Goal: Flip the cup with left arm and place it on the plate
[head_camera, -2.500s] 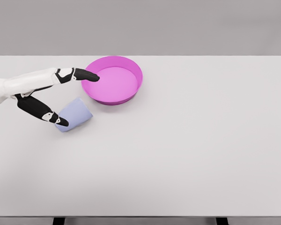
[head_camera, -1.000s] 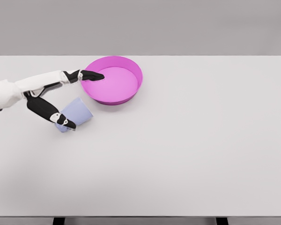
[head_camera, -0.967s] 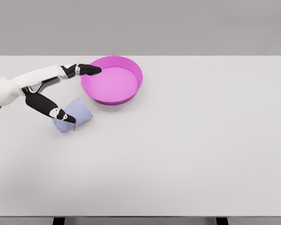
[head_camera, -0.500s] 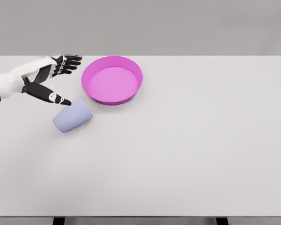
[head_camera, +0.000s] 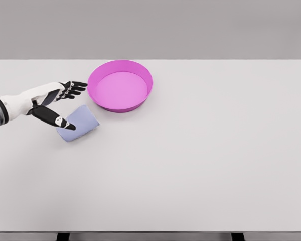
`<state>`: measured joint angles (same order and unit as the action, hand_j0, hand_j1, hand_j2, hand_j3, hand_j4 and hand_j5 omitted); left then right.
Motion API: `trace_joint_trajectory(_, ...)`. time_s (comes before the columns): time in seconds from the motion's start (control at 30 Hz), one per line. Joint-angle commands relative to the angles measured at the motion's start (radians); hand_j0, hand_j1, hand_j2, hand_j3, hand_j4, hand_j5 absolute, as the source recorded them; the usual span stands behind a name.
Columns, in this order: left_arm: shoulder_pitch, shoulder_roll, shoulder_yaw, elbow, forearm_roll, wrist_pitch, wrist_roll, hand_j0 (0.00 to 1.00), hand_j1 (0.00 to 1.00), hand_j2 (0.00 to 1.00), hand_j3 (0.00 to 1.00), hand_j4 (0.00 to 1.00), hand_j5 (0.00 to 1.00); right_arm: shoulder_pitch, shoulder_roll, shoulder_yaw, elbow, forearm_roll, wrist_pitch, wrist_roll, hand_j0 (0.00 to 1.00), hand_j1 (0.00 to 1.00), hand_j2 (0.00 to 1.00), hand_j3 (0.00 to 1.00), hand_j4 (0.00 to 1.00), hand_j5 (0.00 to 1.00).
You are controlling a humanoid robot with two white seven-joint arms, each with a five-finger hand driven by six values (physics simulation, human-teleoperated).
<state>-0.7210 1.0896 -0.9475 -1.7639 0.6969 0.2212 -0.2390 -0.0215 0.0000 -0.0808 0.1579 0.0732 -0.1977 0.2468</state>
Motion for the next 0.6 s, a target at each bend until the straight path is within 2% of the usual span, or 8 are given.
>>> trace_joint_trajectory(0.0,0.003,-0.005,0.009,0.000,-0.019,0.001,-0.002,1.00,1.00,1.00,1.00,1.00,1.00,0.000,0.000,-0.001,0.000,0.000,0.000,0.000,1.00,1.00,1.00,1.00,1.00,1.00)
trace_joint_trajectory(0.07,0.000,-0.008,0.019,0.000,-0.028,0.000,-0.002,1.00,1.00,1.00,1.00,1.00,1.00,0.000,0.000,-0.001,0.000,0.000,0.000,0.000,1.00,1.00,1.00,1.00,1.00,1.00)
trace_joint_trajectory(0.13,0.003,0.003,0.067,0.000,-0.028,-0.003,0.000,1.00,1.00,1.00,1.00,1.00,1.00,0.000,0.000,-0.001,0.000,0.000,0.000,0.000,1.00,1.00,1.00,1.00,1.00,1.00)
trace_joint_trajectory(0.23,0.005,0.004,0.076,0.000,-0.034,-0.011,0.013,1.00,1.00,1.00,1.00,1.00,1.00,0.000,0.000,0.001,0.000,0.000,0.000,0.000,1.00,1.00,1.00,1.00,1.00,1.00)
trace_joint_trajectory(0.33,0.006,0.004,0.090,0.000,-0.073,-0.051,0.040,1.00,1.00,1.00,1.00,1.00,1.00,-0.002,0.000,0.001,0.000,0.000,0.000,0.000,1.00,1.00,1.00,1.00,1.00,1.00)
trace_joint_trajectory(0.43,0.018,0.003,0.093,0.000,-0.172,-0.092,0.043,1.00,1.00,1.00,1.00,1.00,1.00,0.000,0.000,-0.001,0.000,0.000,0.000,0.000,1.00,1.00,1.00,1.00,1.00,1.00)
trace_joint_trajectory(0.57,0.040,0.001,0.093,0.000,-0.175,-0.098,0.040,1.00,1.00,1.00,1.00,1.00,1.00,0.000,0.000,-0.001,0.000,0.000,0.000,0.000,1.00,1.00,1.00,1.00,1.00,1.00)
